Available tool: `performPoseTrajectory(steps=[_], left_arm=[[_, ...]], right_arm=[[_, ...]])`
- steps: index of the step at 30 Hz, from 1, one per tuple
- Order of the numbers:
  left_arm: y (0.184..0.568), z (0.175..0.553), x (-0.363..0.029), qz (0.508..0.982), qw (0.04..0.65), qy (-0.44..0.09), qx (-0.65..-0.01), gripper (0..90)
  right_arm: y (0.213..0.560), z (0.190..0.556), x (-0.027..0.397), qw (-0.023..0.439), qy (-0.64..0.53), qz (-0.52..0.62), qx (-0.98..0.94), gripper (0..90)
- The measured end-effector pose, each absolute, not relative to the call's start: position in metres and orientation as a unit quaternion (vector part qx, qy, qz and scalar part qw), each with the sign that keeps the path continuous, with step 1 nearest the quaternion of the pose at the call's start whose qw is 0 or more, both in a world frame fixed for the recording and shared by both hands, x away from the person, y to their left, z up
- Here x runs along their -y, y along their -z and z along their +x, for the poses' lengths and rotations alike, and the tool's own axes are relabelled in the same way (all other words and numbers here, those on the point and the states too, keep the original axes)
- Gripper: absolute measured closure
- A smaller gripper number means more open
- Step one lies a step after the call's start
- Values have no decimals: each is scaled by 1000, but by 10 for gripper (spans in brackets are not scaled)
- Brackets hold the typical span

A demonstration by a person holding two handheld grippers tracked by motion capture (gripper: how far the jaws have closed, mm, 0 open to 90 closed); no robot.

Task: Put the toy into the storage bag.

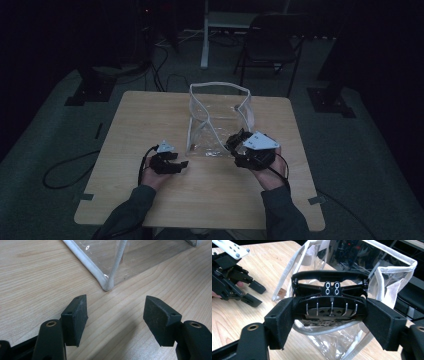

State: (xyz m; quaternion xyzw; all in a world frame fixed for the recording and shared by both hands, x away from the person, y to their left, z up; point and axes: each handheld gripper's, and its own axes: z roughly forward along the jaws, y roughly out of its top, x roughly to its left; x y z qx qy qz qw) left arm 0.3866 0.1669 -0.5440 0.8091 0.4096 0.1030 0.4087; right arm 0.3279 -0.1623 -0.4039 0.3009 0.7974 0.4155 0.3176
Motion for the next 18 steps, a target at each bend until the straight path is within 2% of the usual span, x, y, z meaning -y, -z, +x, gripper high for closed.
performPoseTrajectory(steps=[5,17,18], left_arm=[[544,387,-167,810,408,-103,-409,365],[544,387,-168,811,406,-103,-408,355],[544,387,-168,811,406,-103,-408,356]], right_arm=[[402,329,165,294,-444,303,-791,272],[399,327,173,318,-452,321,-769,282],[398,326,175,321,-454,324,-765,312]])
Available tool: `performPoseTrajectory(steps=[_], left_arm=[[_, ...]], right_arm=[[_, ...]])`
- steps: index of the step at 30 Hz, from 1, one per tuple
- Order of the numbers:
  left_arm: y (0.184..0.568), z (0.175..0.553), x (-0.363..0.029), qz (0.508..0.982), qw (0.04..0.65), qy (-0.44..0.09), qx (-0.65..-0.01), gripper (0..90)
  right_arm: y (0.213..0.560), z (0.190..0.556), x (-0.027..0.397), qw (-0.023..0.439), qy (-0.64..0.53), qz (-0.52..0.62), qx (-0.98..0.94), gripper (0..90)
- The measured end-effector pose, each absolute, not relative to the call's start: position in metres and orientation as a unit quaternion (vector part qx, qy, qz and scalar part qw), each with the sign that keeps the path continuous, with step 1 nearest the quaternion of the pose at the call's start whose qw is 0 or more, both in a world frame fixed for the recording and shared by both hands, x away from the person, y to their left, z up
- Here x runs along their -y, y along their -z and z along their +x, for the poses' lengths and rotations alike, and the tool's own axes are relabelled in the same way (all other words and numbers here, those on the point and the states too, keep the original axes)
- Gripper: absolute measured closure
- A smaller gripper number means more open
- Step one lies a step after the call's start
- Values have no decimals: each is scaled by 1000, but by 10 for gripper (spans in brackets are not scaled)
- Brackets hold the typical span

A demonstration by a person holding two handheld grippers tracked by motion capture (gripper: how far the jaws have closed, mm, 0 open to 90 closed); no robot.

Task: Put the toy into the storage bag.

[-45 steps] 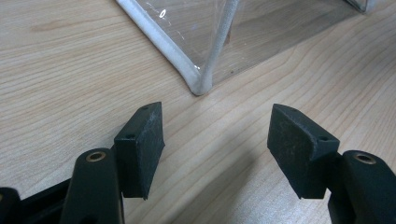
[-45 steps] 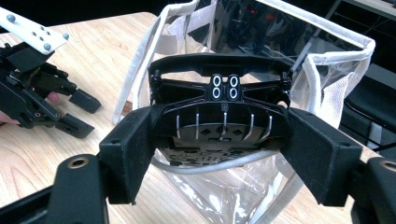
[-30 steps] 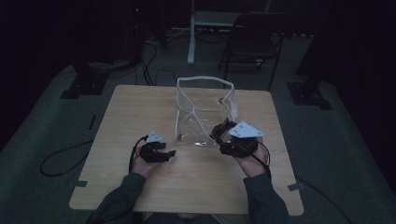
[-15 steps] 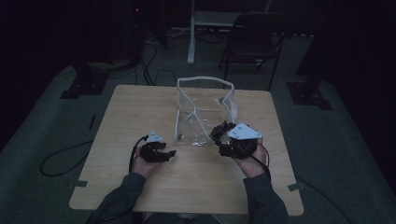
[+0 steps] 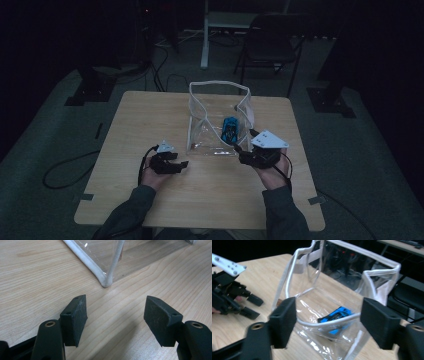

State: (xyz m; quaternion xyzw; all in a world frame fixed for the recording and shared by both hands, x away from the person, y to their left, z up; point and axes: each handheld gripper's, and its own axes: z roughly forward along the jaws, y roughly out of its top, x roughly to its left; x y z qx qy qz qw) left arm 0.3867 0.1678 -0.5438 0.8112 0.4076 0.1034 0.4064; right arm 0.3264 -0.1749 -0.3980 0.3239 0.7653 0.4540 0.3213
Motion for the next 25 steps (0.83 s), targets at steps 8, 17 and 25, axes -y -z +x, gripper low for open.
performPoseTrajectory(steps=[8,17,25], left_arm=[[544,387,-168,811,407,-103,-407,356],[544,388,-170,806,413,-94,-413,356],[544,389,-170,806,413,-93,-414,355]], right_arm=[[395,325,193,324,-469,348,-744,324],[401,327,203,323,-467,367,-737,322],[403,328,209,324,-465,374,-734,313]])
